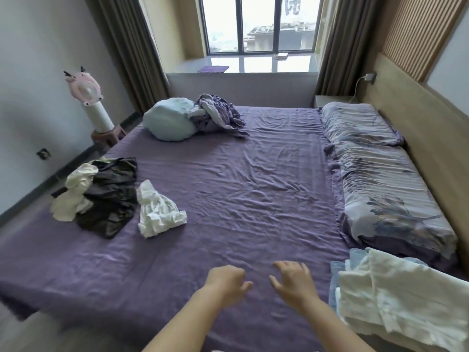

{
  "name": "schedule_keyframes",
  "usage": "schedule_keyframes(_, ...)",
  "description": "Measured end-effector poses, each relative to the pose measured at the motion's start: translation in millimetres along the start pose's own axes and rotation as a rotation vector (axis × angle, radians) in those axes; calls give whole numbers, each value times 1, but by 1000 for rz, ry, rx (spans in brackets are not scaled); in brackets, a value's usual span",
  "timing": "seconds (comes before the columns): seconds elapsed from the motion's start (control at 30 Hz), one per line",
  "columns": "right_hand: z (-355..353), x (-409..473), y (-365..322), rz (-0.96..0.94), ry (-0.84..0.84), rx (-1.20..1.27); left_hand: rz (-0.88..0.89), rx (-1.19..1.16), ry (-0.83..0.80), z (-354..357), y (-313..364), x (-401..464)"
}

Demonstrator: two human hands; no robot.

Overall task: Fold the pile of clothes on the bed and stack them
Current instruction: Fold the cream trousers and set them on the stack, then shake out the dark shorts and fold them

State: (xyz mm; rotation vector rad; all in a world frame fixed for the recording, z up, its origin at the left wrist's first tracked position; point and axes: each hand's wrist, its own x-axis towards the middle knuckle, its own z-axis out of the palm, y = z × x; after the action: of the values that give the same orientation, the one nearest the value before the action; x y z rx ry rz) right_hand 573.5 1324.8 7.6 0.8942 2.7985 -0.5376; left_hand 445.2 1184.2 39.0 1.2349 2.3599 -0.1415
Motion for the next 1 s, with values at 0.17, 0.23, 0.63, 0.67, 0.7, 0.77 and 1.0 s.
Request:
schedule_keyframes(0.17,27,-20,-96,-104,13,-69,-87,-82,60,24,-94,-71)
schedule_keyframes(0.23,44,-30,-134,-155,3,-80,-124,-118,69,37,-128,-101)
schedule_keyframes(0.63,112,-53,-310,-397,-137,-139,-495,-326,86,110,-275,-242)
schedule_keyframes(0.67,114,-50,-316,-405,-147,-151,-522,-343,92,113,-283,-246)
schedule_keyframes(0.7,114,-47,-320,-412,-154,-165,-544,-358,94,116,-290,-250)
schedule_keyframes(0.77,114,-38,-328,-416,-166,-188,-577,-397,100,119,-302,-251)
schedule_keyframes(1.0,118,13,-354,-395,-174,-165,-655,-626,72,115,-336,-233)
